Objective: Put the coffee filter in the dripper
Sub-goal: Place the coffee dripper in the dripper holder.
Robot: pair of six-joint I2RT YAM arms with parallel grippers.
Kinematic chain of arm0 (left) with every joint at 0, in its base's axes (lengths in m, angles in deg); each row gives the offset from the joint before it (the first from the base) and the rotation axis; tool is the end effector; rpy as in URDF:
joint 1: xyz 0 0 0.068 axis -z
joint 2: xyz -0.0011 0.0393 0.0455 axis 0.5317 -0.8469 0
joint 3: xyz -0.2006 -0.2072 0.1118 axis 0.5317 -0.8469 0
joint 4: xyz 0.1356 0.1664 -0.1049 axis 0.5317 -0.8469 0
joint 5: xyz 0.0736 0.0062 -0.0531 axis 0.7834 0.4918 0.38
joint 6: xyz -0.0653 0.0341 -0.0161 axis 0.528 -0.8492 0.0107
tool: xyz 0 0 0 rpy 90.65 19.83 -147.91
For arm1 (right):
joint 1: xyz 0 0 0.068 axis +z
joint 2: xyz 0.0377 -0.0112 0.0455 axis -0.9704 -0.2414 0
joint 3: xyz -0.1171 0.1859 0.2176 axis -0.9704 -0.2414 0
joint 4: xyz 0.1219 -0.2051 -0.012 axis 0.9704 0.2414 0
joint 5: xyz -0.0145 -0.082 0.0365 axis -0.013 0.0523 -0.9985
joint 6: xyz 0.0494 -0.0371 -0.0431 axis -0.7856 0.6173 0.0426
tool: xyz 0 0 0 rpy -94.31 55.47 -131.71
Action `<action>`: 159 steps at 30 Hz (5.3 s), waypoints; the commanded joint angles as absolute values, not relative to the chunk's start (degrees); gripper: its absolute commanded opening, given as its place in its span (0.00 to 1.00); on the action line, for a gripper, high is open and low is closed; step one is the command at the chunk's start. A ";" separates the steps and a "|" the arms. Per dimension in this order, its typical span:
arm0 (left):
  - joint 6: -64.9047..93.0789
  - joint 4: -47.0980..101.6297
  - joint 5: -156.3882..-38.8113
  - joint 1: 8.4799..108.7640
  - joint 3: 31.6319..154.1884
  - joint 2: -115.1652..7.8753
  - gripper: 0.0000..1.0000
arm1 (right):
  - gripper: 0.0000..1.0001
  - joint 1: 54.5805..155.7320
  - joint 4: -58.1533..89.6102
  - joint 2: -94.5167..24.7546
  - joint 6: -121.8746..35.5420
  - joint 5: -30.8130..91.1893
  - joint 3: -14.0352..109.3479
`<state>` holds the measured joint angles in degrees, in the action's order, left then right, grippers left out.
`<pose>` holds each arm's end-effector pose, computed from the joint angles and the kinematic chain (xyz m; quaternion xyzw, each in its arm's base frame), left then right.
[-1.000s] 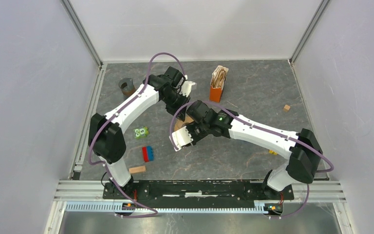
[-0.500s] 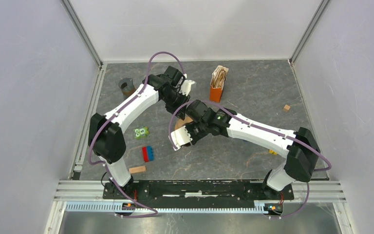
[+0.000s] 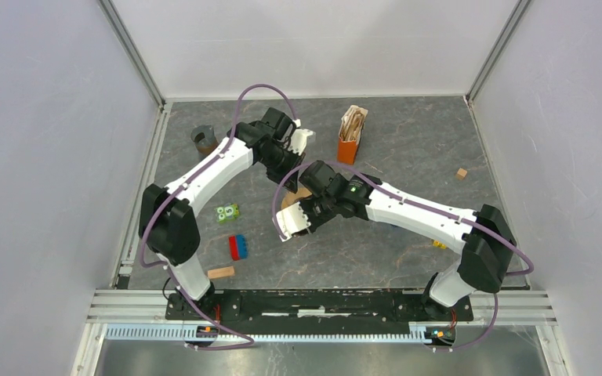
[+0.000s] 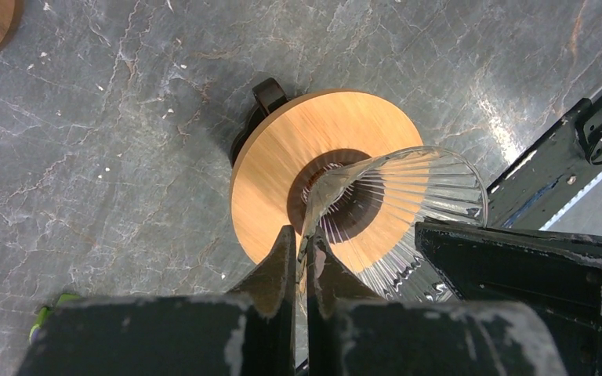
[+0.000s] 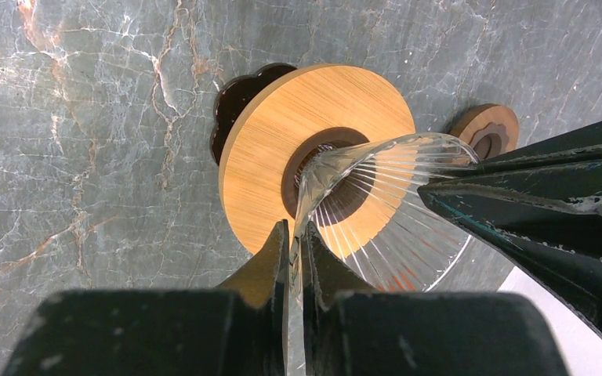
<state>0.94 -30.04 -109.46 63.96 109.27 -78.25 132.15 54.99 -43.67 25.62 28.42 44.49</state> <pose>0.2889 -0.2052 0.3025 0.3110 0.9135 -0.2171 0.1474 0.1708 0.2731 0.2913 -0.8319 0.4720 0.0643 0.2845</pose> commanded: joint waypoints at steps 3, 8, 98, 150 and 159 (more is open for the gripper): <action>0.83 -25.07 -108.23 63.94 103.70 -75.97 0.02 | 0.00 132.00 56.50 -45.40 24.21 26.34 42.54; 1.11 -22.91 -108.07 64.03 100.49 -74.84 0.02 | 0.00 132.05 56.60 -46.02 24.09 26.59 42.60; -3.61 -16.25 -104.62 65.65 84.18 -69.23 0.02 | 0.28 133.18 56.04 -52.41 18.06 30.89 45.31; -1.92 -17.91 -107.41 64.25 95.24 -68.87 0.39 | 0.51 129.25 59.87 -41.21 15.11 26.83 48.87; 0.98 -16.28 -110.70 64.46 94.83 -70.34 0.23 | 0.51 127.92 58.76 -38.71 14.63 27.02 46.72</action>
